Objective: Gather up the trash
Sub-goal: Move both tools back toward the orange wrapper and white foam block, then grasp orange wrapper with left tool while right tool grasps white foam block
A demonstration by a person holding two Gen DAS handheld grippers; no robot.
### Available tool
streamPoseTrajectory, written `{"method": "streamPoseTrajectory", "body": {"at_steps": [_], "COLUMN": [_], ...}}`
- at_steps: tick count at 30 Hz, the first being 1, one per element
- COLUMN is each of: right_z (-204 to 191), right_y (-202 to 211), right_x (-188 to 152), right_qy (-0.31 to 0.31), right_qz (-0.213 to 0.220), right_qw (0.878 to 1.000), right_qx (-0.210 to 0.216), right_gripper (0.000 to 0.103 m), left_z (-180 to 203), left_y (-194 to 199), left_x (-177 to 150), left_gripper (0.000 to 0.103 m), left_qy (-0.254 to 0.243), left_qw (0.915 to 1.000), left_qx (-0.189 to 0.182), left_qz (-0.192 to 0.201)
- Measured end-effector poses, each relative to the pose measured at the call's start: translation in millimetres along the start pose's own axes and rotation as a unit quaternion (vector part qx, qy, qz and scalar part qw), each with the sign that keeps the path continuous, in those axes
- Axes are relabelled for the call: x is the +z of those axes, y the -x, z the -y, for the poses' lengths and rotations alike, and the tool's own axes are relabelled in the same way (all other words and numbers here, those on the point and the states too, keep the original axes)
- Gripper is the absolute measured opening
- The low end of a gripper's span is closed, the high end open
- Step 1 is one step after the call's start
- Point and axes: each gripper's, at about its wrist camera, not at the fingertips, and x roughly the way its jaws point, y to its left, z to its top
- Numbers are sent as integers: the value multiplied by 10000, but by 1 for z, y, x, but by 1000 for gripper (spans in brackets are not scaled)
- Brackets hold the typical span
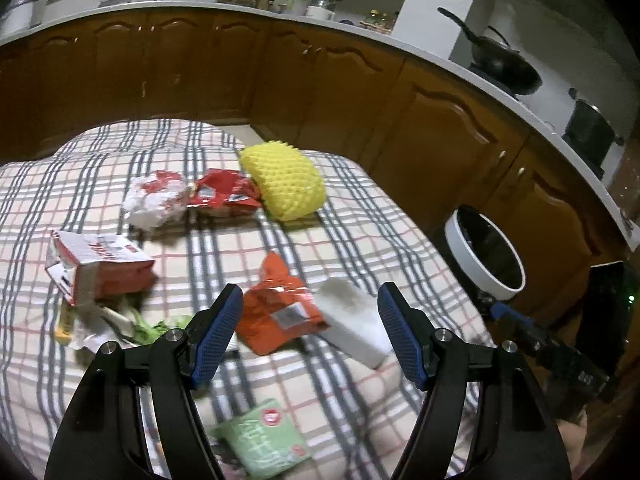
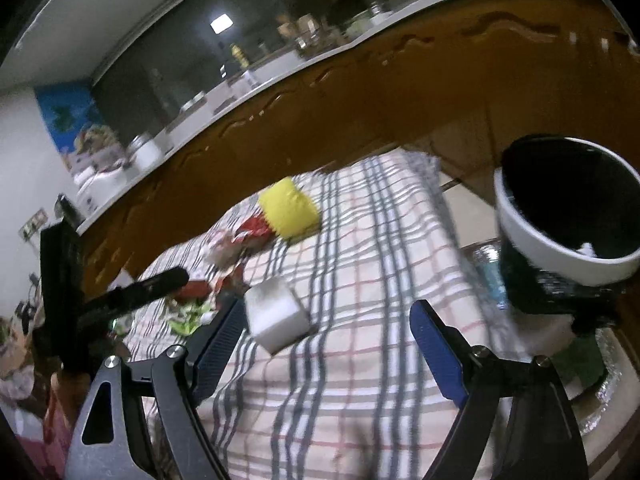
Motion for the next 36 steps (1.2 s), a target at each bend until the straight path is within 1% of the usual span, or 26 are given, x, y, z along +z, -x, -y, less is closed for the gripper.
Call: {"method": "streamPoseTrajectory", "body": {"at_steps": [5,9,15,22,23,24,25,26,29,31,33,36], "right_z": [-18,-27,-42,-52,-51,-52,-50,-49,-44,-40,-34,-24], "right_y": [-23,-40,-68,-95,-98,-99,-100,-102,-90,-81,-71,-55], "right_x": [-1,-1,0,-4,-5,-7,-9,-9,-10,-10,-11,-9], "right_qy": [347,622,1118,1538,1544,1542,1513,1473,1323,1267,1197,1060], "right_qz": [-354,-623,-903,-1259,-1316,-1348,-1416,-1431,-1331,-1271,-1221,-1089], "right_qw": [9985,9956,9892,9799,9790,9786,9782,9786,9820,9835,9851,9883], "right_qx": [221,325,269,195,186,178,147,150,217,209,181,100], "right_gripper": [86,86,86,85,84,71,49,51,49,49,49,49], "left_z": [-9,-12,-15,-22,-23,-23,-22,-21,-16,-13,-10,-5], "left_y": [-7,-16,-36,-52,-53,-55,-56,-57,-61,-63,-66,-70], "left_x": [2,5,12,15,14,14,14,14,12,11,9,7], "left_gripper": [71,71,71,71,71,71,71,71,68,57,51,51], "left_qy": [-26,-58,-60,-29,-38,-53,-75,-105,-274,-388,-438,-598], "left_qw": [9996,9991,9980,9968,9967,9966,9964,9964,9960,9953,9946,9936], "left_qx": [222,254,209,280,277,273,276,269,250,214,105,172], "left_qz": [-166,-344,-591,-750,-767,-781,-792,-801,-819,-861,-930,-945]}}
